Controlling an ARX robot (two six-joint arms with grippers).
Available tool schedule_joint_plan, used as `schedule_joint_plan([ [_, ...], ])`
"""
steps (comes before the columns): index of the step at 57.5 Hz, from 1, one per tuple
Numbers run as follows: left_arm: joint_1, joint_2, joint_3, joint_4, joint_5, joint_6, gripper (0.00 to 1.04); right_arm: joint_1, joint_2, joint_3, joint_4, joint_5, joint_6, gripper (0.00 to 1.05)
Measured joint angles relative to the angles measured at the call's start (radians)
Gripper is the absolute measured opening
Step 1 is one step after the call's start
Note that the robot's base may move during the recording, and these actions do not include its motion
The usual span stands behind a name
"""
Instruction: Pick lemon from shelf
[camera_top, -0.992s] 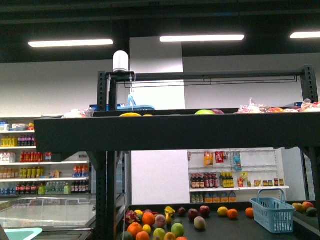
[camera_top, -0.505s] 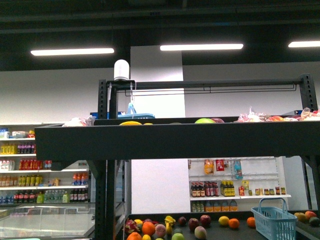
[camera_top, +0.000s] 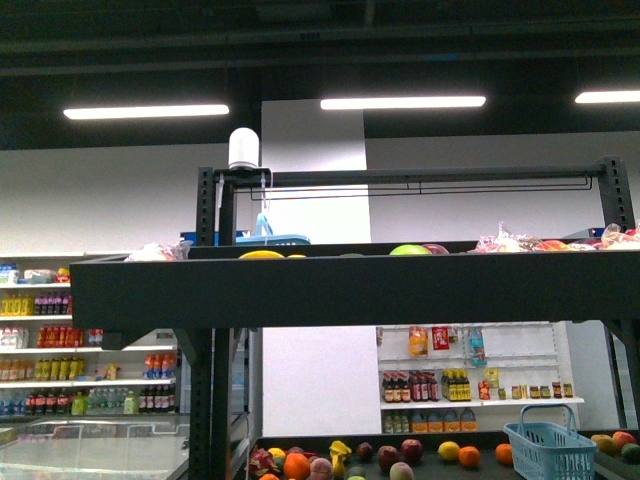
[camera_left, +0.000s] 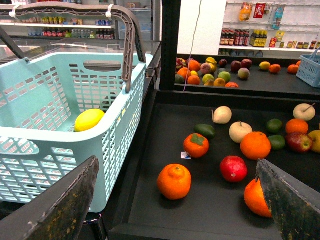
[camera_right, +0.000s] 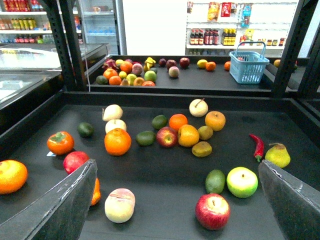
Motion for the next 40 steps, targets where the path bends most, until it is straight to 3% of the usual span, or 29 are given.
schedule_joint_plan([
  [40,0.0,0.0,0.0,0.0,0.0,0.0,0.97,0.0,0.0,0.0,0.0,0.0,0.0,0.97],
])
